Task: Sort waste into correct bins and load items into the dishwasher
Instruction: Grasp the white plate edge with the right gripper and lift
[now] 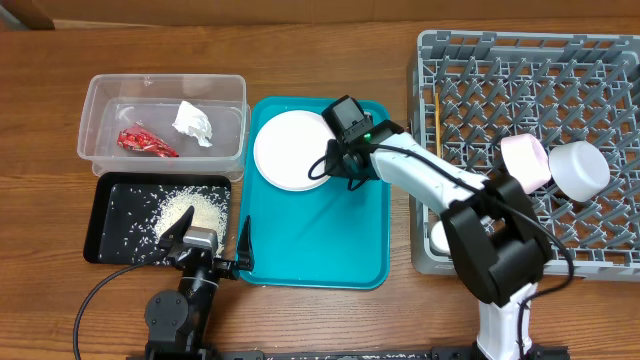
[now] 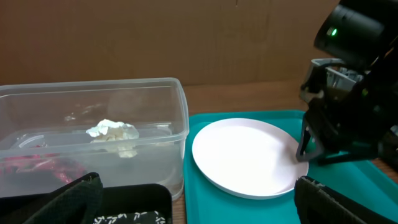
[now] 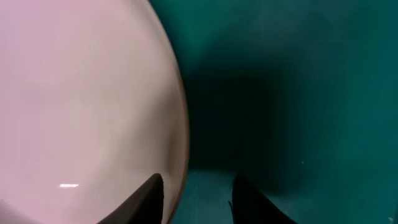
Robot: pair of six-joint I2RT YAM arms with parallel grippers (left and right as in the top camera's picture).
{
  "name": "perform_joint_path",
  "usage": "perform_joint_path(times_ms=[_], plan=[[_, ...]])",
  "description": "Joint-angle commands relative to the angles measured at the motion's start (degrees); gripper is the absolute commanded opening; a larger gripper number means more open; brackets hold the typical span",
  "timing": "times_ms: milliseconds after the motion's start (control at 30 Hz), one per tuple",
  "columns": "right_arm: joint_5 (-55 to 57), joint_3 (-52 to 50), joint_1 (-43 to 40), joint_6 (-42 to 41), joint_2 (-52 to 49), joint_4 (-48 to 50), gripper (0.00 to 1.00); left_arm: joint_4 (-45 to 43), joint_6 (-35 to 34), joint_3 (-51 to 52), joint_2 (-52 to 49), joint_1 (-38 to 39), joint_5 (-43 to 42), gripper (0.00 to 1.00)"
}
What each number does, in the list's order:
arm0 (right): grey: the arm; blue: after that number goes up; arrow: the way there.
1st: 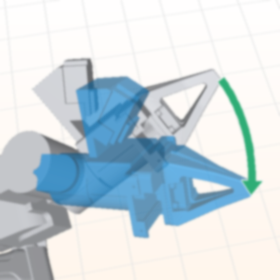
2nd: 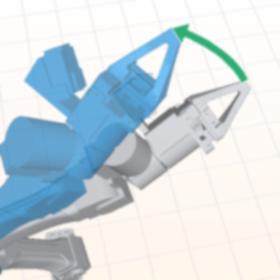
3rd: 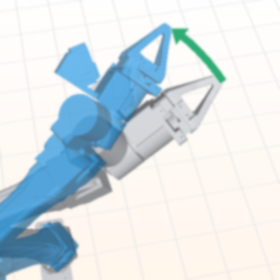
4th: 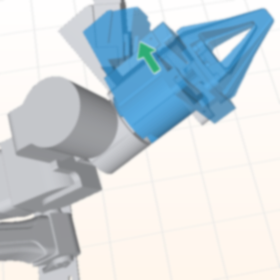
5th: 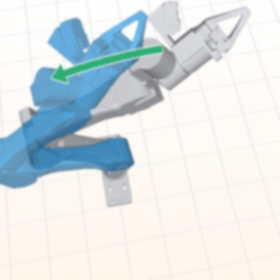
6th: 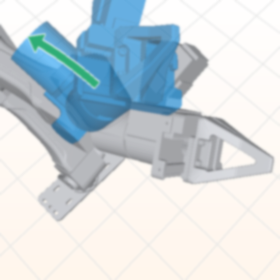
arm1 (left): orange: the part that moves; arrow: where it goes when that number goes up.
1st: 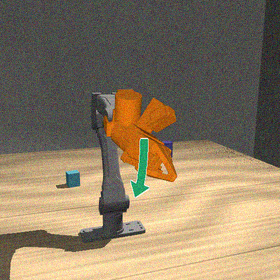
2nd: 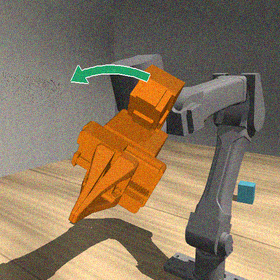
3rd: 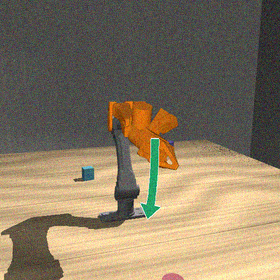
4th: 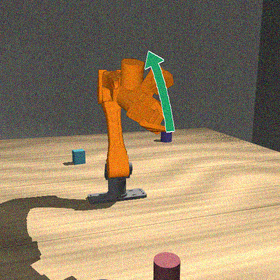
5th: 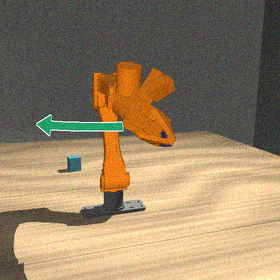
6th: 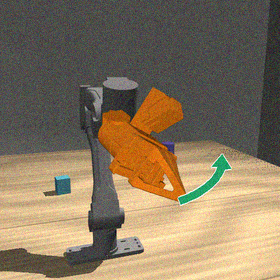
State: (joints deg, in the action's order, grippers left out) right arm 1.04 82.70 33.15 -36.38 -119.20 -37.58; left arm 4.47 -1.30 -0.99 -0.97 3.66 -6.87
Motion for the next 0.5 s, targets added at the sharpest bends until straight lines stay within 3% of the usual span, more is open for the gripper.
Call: perform_joint_path(times_ms=[0,67,233,467], plan=[[-1.64,-0.15,0.24,-2.67,-1.01,0.15,0.24,-0.28,-0.37,0.52,0.44,-0.26,-0.04,1.00],[-1.60,-0.13,0.22,-2.64,-0.98,-0.50,0.04,-0.28,-0.37,0.52,0.44,-0.26,-0.04,1.00],[0.02,-0.09,-1.07,-2.60,3.13,-2.60,0.04,-0.28,-0.37,0.52,0.44,-0.26,-0.04,1.00],[9.42,-0.07,-4.07,6.05,20.83,-5.03,0.04,-0.28,-0.37,0.52,0.44,-0.26,-0.04,1.00]])
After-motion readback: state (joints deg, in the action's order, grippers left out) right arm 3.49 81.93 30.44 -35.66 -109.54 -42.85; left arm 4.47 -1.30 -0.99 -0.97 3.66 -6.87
